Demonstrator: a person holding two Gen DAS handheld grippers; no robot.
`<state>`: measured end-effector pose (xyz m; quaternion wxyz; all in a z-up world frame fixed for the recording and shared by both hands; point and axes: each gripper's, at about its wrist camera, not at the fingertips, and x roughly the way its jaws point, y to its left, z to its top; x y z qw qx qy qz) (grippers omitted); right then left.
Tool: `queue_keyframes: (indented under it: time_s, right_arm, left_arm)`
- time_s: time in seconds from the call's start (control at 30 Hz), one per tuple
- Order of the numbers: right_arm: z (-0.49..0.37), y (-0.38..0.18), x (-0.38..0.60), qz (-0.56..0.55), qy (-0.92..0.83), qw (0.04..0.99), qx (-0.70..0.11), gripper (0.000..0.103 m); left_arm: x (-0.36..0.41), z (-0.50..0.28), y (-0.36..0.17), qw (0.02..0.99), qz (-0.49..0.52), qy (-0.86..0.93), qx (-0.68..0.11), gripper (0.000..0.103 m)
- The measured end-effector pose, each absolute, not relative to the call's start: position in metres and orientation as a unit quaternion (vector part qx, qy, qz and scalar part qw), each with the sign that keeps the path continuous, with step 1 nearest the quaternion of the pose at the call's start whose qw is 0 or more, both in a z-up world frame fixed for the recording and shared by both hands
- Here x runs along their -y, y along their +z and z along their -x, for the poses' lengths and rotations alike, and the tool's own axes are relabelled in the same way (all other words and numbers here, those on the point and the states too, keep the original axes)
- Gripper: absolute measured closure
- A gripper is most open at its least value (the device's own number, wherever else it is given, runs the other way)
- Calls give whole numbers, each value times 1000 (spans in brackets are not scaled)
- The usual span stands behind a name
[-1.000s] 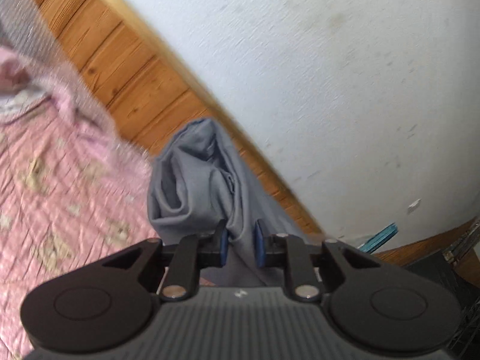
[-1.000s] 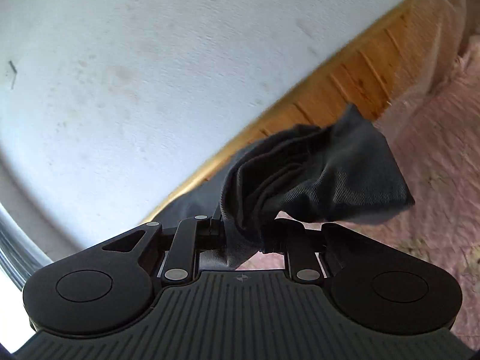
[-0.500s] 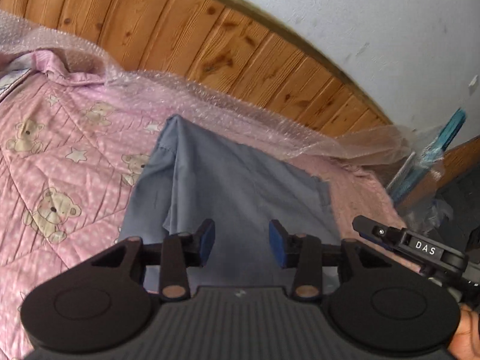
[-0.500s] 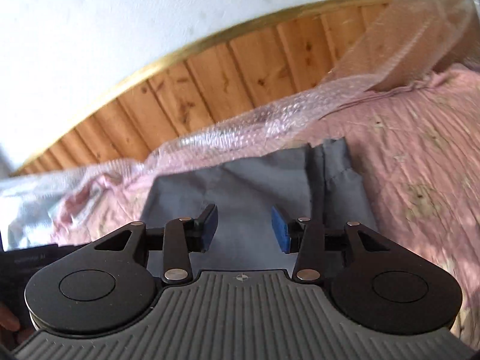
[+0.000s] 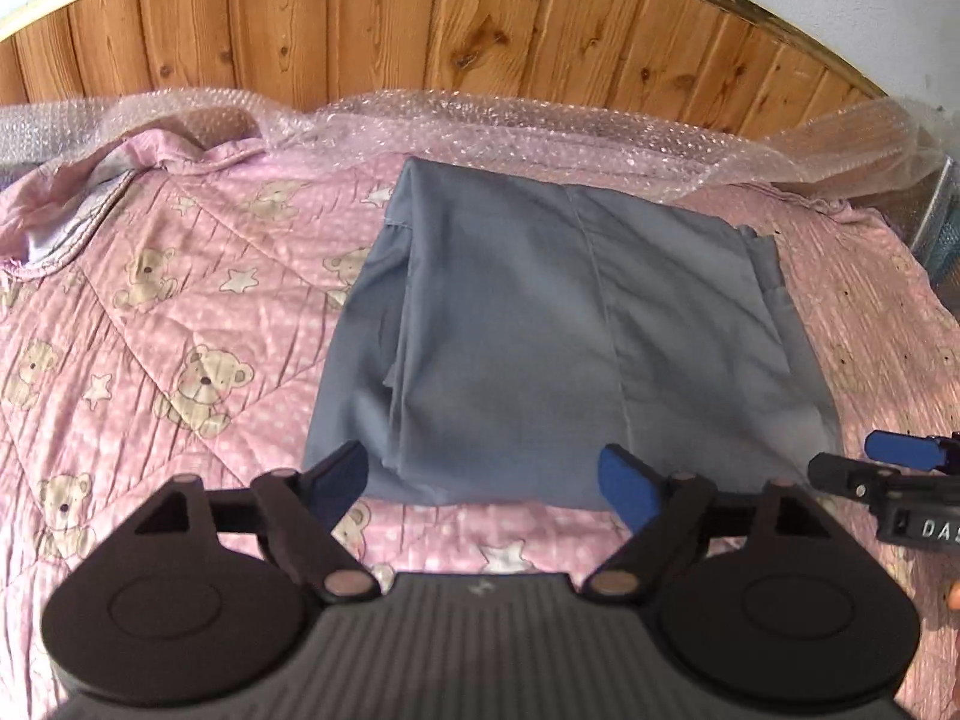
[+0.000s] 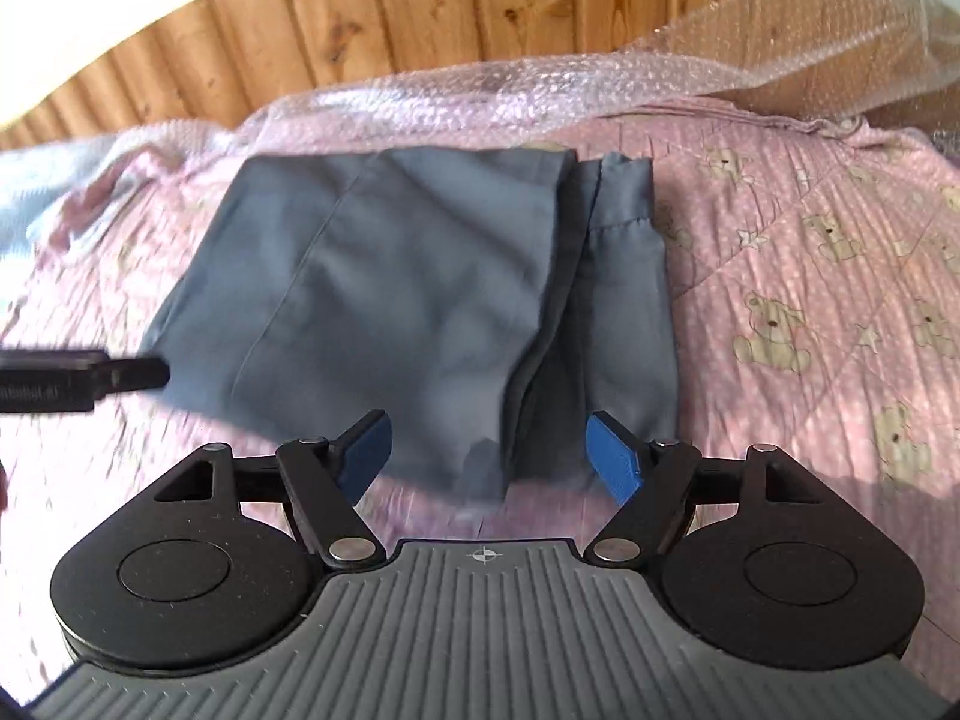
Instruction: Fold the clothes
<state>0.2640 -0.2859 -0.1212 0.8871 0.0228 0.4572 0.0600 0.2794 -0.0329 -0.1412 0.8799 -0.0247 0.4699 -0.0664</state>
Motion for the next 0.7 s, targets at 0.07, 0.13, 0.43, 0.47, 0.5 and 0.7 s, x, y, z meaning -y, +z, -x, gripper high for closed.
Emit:
queue_keyframes:
  time_s: [0.07,0.13,0.43,0.47,0.5,0.7]
  right_arm:
    - [-247,-112,278,-8,57,887,-457,23]
    - [-230,-104,272,-2,48,890,-454,22]
    - [-160,-74,239,16,13,894,-448,19]
    - [-154,-71,236,14,10,895,-446,18]
    - [-148,-68,233,15,9,896,-444,17]
    - [-125,-56,221,23,-1,899,-437,17]
  left_arm:
    - [40,-265,-127,885,13,-76,-460,3]
    - [45,-251,-114,887,9,-89,-452,0]
    - [52,-195,-75,890,-1,-128,-438,0]
    - [51,-190,-73,891,0,-129,-436,0]
    - [50,-186,-72,892,1,-130,-433,0]
    - [42,-166,-63,898,7,-134,-418,0]
